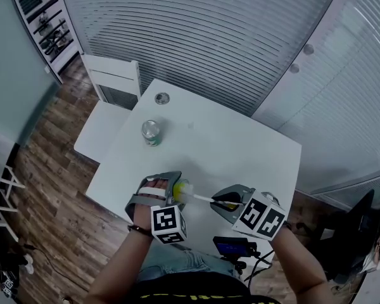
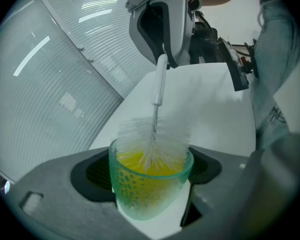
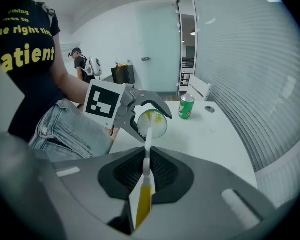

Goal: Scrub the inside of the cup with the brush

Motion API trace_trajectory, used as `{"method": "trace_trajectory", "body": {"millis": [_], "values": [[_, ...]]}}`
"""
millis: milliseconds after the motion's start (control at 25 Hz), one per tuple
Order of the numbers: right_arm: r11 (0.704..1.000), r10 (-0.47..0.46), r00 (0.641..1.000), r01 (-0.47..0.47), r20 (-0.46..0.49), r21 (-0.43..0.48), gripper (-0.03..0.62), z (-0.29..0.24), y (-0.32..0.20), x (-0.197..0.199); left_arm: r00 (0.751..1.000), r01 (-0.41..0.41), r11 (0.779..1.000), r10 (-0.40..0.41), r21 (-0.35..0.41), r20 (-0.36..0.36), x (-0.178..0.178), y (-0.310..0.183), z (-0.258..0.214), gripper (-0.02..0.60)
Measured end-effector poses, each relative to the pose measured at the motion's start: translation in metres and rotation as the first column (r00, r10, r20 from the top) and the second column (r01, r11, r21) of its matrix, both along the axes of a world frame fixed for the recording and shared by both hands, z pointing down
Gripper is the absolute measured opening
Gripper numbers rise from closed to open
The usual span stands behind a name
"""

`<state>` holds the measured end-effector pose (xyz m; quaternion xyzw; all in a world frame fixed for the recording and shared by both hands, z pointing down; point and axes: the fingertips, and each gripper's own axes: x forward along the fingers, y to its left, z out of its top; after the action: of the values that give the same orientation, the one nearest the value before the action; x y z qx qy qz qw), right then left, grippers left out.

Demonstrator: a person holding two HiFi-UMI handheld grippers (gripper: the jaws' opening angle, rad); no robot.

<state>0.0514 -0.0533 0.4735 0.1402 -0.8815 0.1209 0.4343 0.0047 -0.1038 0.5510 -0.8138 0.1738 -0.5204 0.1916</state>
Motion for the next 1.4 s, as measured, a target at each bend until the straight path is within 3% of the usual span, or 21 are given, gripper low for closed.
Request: {"method": "trace_trajectory", "body": {"millis": [320,760,960,1400], "values": [[1.0,0.001,1.0,-0.001,0.007,0.005,0.035,-0.01,0.002,0.006,1.0,0.022,1.0,-0.022,-0.005,0.005,-0.011,-0.004,0.003,0.417],[1.0,-0.008,1.0,0.008,-0.007,-0.009,0.037,0.005,0.006,-0.005,1.0,-0.004,1.0,0.004,-0.004,0.024,0.0,0.006,0.008,0.417],[1.0,-0.024,0.999,0.024,-0.027,0.004,0.037,-0.001,0.007,-0.001,1.0,0.02,1.0,-0.02,-0.015,0.008,-0.005,0.004,0.008,0.417],[0.999,-0.026,0.999,0.027,0.022,-0.039,0.037,-0.004,0.017,0.0,0.998,0.06,0.998,-0.06,-0.016,-0.021,-0.018,-0.004,0.003,0.417]]}}
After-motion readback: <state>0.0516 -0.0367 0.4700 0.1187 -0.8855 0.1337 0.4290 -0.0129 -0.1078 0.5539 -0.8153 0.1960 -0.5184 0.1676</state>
